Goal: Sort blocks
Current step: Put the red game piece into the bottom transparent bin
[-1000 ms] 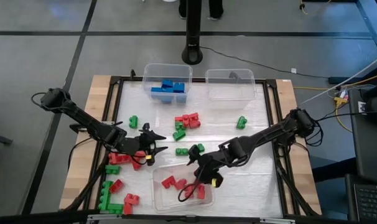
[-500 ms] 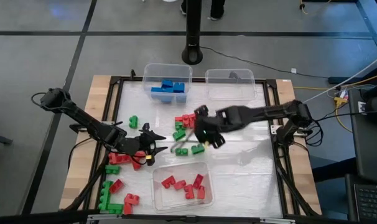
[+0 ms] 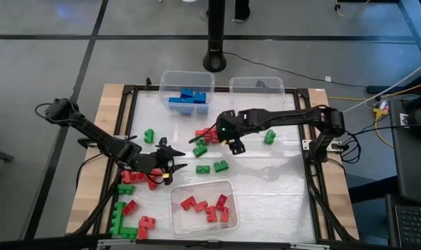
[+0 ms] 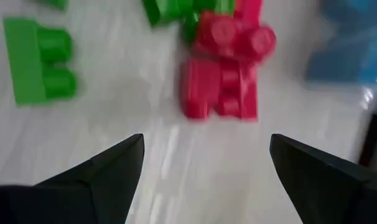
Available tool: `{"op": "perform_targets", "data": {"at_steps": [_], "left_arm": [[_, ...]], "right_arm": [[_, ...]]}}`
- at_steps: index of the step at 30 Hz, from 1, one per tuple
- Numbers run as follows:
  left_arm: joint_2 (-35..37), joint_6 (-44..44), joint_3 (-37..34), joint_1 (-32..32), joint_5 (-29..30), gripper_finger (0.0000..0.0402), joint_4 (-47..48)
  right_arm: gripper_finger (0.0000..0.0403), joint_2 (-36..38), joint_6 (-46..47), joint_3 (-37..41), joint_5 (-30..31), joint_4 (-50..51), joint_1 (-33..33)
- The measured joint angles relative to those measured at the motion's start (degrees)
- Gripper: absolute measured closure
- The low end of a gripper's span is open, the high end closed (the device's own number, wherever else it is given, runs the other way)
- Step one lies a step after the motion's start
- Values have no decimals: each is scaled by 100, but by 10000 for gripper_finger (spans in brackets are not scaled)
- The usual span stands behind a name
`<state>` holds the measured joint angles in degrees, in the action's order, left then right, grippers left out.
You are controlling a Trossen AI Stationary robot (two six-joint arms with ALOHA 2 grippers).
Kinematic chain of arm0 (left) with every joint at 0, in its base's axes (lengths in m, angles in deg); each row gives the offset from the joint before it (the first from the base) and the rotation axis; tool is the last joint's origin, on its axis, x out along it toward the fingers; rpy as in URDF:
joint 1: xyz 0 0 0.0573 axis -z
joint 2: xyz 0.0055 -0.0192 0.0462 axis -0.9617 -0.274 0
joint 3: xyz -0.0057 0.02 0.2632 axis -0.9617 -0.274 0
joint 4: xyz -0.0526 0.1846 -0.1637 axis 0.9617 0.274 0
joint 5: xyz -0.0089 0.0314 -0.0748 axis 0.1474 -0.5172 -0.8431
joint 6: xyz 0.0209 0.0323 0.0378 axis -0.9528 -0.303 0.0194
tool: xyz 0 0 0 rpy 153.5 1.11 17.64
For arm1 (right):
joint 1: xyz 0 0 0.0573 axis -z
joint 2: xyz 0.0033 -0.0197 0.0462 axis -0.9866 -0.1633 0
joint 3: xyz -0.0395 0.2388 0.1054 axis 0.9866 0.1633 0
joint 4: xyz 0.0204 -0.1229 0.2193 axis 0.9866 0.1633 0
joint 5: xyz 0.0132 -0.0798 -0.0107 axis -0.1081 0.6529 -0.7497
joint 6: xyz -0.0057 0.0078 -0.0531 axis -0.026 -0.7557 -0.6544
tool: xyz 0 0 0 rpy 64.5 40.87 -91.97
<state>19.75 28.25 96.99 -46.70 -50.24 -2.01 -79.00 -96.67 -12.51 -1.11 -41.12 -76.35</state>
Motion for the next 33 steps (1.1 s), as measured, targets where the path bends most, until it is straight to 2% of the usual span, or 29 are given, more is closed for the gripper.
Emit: {"op": "perform_targets", "data": {"at_steps": [8, 16, 33], "left_arm": [[0, 13, -2, 0, 0, 204, 5], [-11, 26, -4, -2, 0, 204, 2], [-11, 11, -4, -7, 0, 204, 6]], "right_arm": [[56, -165, -656, 523, -114, -1038, -8], [56, -582, -734, 577, -303, -1780, 80], [56, -1294, -682, 564, -456, -1952, 302]]}}
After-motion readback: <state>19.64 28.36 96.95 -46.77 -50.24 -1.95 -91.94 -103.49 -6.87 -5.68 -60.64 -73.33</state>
